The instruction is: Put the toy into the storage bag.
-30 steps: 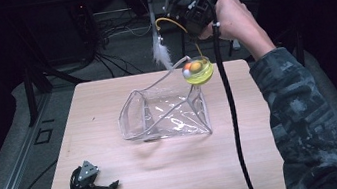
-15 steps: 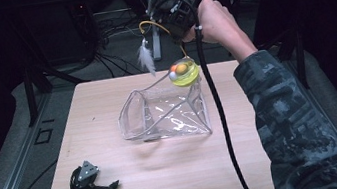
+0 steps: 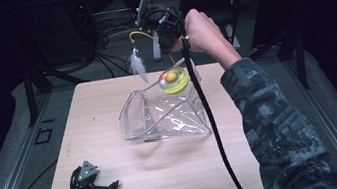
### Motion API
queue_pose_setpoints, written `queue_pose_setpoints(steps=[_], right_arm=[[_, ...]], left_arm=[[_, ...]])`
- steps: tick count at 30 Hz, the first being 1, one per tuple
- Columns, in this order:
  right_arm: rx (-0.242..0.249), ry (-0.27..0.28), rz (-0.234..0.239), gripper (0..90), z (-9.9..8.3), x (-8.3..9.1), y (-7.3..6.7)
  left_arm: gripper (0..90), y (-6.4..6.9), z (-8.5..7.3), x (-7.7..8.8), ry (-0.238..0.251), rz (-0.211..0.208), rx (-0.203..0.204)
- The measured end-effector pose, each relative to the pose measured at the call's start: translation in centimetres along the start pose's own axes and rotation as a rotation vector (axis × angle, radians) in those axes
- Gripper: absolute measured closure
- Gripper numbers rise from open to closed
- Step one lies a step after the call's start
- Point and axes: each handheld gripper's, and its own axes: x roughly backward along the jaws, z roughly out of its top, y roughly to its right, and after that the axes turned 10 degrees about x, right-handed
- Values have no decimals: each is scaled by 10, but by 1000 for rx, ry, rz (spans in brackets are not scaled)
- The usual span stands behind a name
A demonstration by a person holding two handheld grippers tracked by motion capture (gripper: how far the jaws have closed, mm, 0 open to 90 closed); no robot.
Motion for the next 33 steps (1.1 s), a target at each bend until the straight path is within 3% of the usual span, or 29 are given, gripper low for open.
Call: queue_pose_setpoints(steps=[14,20,33], right_arm=[[-13,-26,74,882,-2,-43,-2],[-26,-43,106,882,-12,-66,-4],[-48,-66,150,882,-33,-95,-10]], left_arm=[[0,0,0,0,0,0,1],[0,0,0,0,1,1,0],[0,0,0,0,0,0,0]])
